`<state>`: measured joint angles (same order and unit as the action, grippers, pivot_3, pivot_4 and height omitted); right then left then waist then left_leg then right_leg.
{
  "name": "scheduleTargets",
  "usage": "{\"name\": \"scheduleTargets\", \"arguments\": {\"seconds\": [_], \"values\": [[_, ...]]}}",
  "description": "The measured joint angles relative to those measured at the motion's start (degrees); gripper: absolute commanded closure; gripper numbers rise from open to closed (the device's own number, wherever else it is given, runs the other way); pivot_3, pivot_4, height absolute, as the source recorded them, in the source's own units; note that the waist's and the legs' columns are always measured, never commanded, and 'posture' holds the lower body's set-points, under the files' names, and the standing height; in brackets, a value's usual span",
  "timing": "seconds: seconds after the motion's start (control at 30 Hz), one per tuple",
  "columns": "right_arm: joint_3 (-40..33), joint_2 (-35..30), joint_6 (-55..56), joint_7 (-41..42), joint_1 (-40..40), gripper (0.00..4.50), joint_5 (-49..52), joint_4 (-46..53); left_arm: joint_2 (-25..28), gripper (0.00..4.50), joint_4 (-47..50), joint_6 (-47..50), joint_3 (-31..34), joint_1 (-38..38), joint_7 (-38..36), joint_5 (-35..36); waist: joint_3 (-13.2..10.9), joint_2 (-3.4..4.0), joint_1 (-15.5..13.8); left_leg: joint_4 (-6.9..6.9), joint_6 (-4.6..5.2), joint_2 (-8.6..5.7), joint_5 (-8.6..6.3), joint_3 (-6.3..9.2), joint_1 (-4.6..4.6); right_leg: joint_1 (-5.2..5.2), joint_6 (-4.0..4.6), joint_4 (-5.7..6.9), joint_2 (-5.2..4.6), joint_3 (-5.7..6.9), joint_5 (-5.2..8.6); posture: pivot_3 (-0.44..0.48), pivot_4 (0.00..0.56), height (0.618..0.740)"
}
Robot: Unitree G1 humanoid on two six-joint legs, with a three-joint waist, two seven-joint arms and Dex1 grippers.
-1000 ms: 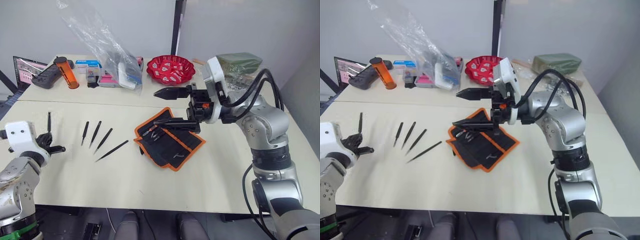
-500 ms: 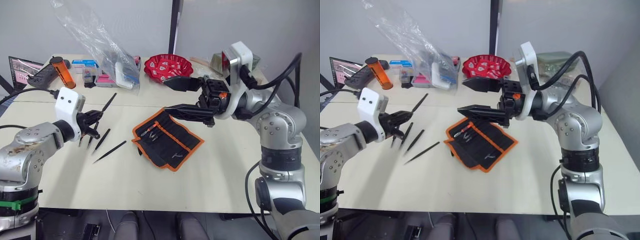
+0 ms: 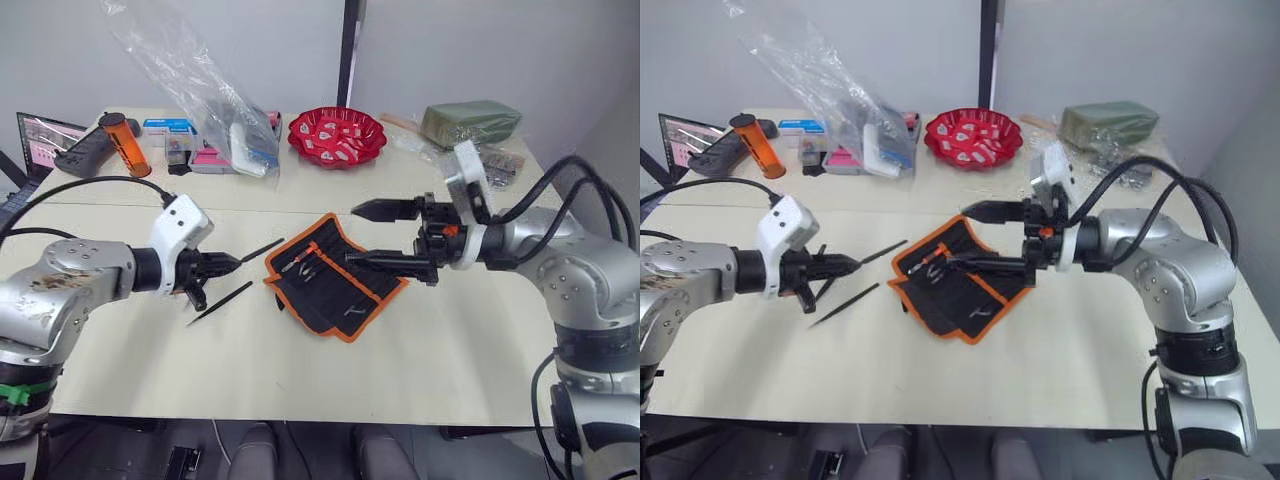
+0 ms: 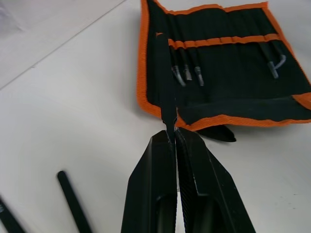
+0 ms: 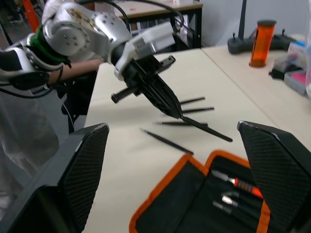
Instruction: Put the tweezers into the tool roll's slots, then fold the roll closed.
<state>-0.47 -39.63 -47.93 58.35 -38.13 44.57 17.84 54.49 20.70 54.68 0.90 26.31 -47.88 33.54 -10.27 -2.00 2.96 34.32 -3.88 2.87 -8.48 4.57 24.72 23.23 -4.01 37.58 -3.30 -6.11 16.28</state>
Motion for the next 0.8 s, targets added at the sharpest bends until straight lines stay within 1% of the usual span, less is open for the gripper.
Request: {"name": "scheduleTargets", "arguments": {"seconds": [0.1,0.3,0.5,0.53,0.67,0.7,0.8], "values": [[-0.17,-1.01,-0.01,-0.34,1.43,0.0,-0.48,1.42,-2.9,4.48,0.91,1.75,-2.32,1.99,0.59,0.39,-0.03,-0.02,-0.39,0.07,0.0,0.0,0.0,0.0,0.02,-0.01,-0.02,0.03,0.0,-0.01,0.01,0.0,0.15,0.74],[-0.21,-6.88,-0.07,-1.03,7.82,0.0,-2.45,4.93,-7.72,4.48,0.05,5.45,-9.25,6.77,2.62,-1.07,-0.03,-0.04,-0.6,0.28,0.03,-0.03,-0.02,0.01,0.06,-0.07,-0.07,0.05,0.0,-0.01,0.03,0.0,0.15,0.74],[-0.54,-7.34,0.82,-4.11,11.74,0.0,-4.91,6.57,-11.94,4.48,-3.66,5.54,-13.0,9.57,3.64,-3.28,-0.04,-0.06,-0.47,0.41,0.04,-0.03,-0.02,0.01,0.05,-0.1,-0.11,0.11,0.01,-0.01,0.03,0.0,0.15,0.74],[-0.48,-6.55,1.66,-4.84,12.84,0.5,-5.47,6.56,-12.33,4.5,-3.91,5.52,-13.21,9.87,3.75,-3.46,-0.04,-0.06,-0.49,0.43,0.04,-0.03,-0.02,0.01,0.07,-0.1,-0.12,0.11,0.0,-0.02,0.03,0.0,0.15,0.74],[0.62,-2.69,7.64,-6.78,17.56,1.77,-10.17,4.32,-12.6,4.5,-5.5,5.52,-13.18,11.45,3.9,-4.46,-0.05,-0.07,-0.47,0.46,0.04,-0.05,-0.02,0.01,0.1,-0.08,-0.16,0.11,0.0,-0.04,0.03,0.0,0.15,0.74],[1.34,-1.77,9.81,-7.12,18.2,2.2,-11.89,2.95,-12.48,4.5,-5.59,5.52,-13.15,11.6,3.88,-4.49,-0.05,-0.07,-0.41,0.46,0.04,-0.05,-0.02,0.01,0.09,-0.09,-0.16,0.11,0.0,-0.04,0.03,0.0,0.15,0.74],[4.55,1.21,16.27,-7.8,18.72,3.19,-17.5,-2.51,-12.32,4.5,-5.63,5.52,-13.14,11.62,3.73,-4.5,-0.05,-0.07,-0.24,0.46,0.04,-0.05,-0.02,0.01,0.07,-0.08,-0.16,0.16,0.01,-0.05,0.02,0.0,0.15,0.74]]}}
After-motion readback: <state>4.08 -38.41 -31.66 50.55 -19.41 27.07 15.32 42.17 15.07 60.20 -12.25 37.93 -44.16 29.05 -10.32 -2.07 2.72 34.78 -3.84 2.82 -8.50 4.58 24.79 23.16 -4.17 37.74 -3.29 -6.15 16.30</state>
